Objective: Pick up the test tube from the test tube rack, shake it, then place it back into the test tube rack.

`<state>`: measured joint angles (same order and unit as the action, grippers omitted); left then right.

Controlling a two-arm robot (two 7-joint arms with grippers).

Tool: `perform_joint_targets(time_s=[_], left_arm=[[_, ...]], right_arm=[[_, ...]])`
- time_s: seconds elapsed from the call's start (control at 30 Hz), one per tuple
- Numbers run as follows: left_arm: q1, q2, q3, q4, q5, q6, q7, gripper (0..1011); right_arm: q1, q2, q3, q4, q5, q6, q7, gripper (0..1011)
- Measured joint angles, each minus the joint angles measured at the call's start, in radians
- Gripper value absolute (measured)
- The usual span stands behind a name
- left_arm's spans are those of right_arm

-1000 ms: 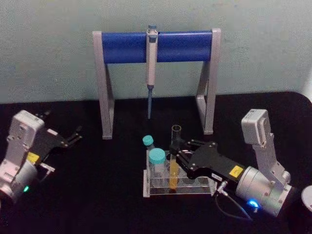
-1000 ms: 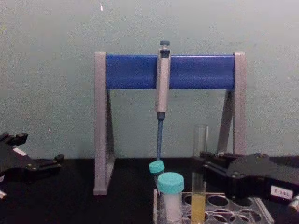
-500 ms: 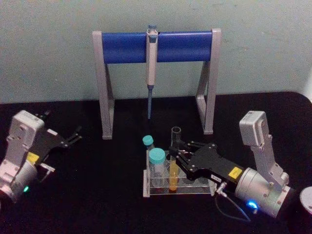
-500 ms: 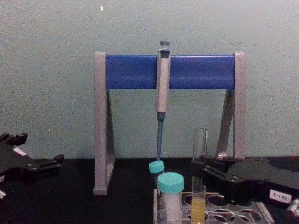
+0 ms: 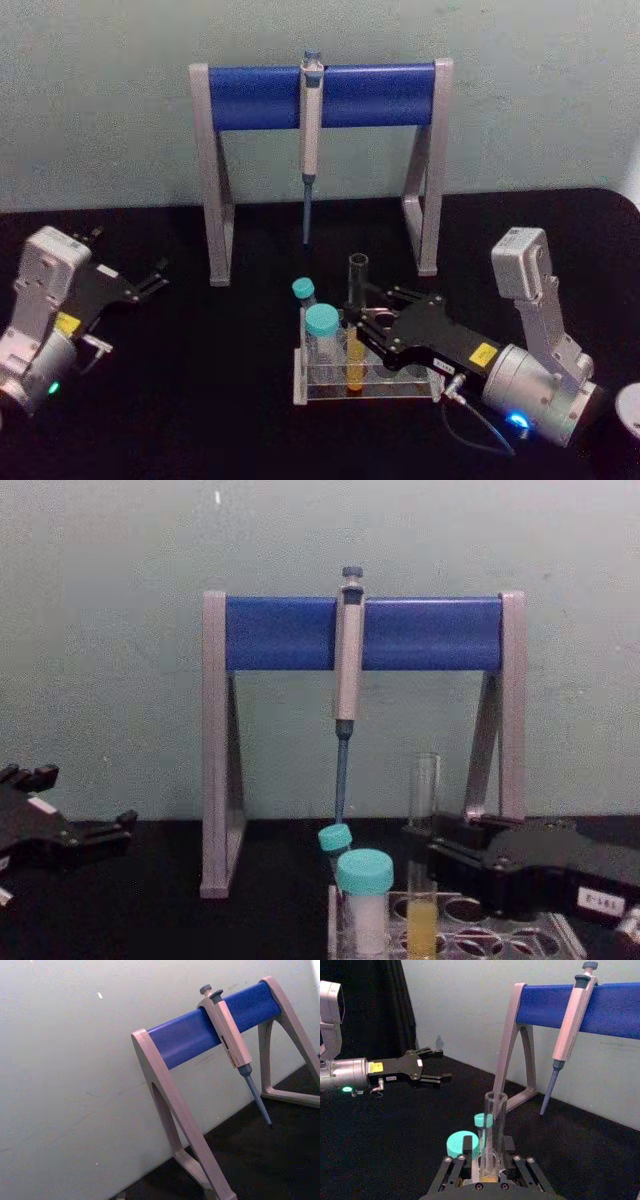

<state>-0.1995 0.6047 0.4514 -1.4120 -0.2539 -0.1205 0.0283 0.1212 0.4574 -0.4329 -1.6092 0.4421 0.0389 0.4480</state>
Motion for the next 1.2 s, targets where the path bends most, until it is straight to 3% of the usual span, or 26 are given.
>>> perform_joint_targets(time_s=[0.67, 0.77, 1.2], left_arm=[[0.0, 0.0, 0.0, 0.0, 0.0, 0.0, 0.0, 1001], [0.0, 0.0, 0.0, 0.0, 0.0, 0.0, 0.0, 1001], [0.0, 0.0, 0.0, 0.0, 0.0, 0.0, 0.0, 1001]], right_arm=[[0.0, 0.001, 0.0, -0.001, 0.002, 0.001, 0.0, 960], [0.0, 0.001, 0.0, -0.001, 0.002, 0.001, 0.0, 1000], [-0.007, 0.0, 0.018, -0.026, 0.009, -0.028, 0.0, 1000]])
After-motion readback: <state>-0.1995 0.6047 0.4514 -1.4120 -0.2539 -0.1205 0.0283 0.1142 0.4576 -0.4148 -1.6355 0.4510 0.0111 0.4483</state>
